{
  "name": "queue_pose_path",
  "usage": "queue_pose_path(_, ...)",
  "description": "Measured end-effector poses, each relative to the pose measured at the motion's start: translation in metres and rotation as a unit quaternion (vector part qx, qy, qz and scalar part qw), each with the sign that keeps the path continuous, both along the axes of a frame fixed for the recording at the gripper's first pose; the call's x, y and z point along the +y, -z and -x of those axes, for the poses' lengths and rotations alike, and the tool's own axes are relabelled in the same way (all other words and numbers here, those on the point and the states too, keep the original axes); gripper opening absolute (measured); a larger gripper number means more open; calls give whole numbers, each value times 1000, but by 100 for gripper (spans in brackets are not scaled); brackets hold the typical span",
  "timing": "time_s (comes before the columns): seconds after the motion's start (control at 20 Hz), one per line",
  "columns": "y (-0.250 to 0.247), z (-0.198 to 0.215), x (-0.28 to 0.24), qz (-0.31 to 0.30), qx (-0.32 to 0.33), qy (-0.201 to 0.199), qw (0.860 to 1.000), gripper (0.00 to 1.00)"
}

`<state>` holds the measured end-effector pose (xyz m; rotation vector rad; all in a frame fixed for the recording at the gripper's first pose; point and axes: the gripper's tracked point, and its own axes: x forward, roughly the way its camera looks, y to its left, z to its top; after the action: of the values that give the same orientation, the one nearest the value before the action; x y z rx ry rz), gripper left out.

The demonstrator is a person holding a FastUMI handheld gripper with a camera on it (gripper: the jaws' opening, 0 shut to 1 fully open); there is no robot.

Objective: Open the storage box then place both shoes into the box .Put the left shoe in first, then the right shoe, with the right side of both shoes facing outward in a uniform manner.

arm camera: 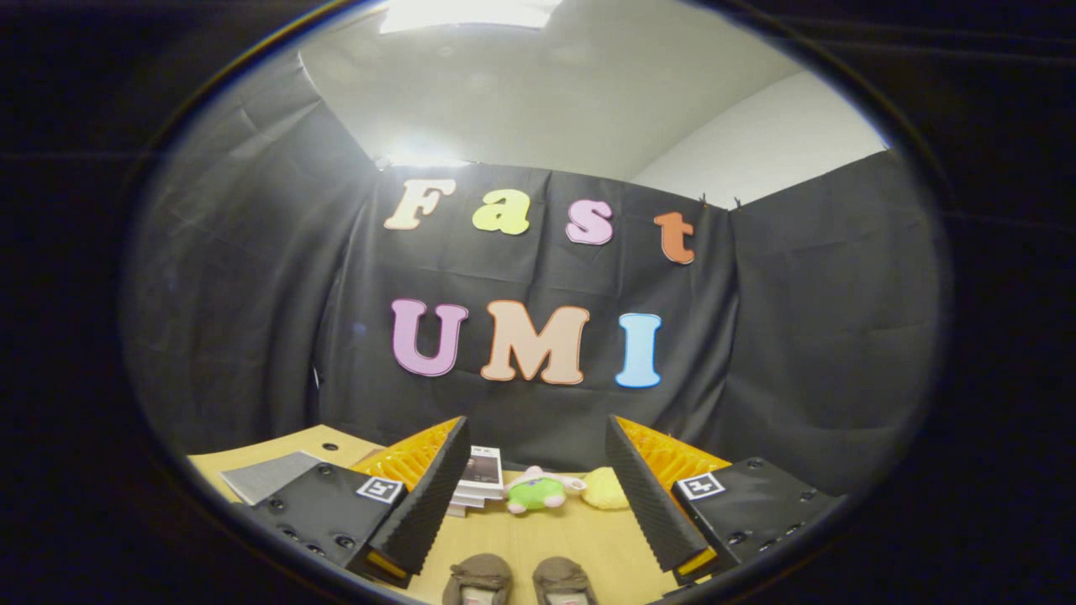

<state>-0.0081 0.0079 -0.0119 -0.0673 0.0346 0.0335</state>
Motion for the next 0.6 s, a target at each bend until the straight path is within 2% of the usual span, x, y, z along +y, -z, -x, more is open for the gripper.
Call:
queue_pose_path(0.15,6,1,7,-14,4,-16,1000,100)
queue_pose_path(0.35,27,1,16,-62,33,-40,997,100)
queue_pose_path(0.6,69,6,39,-137,103,-91,981,100)
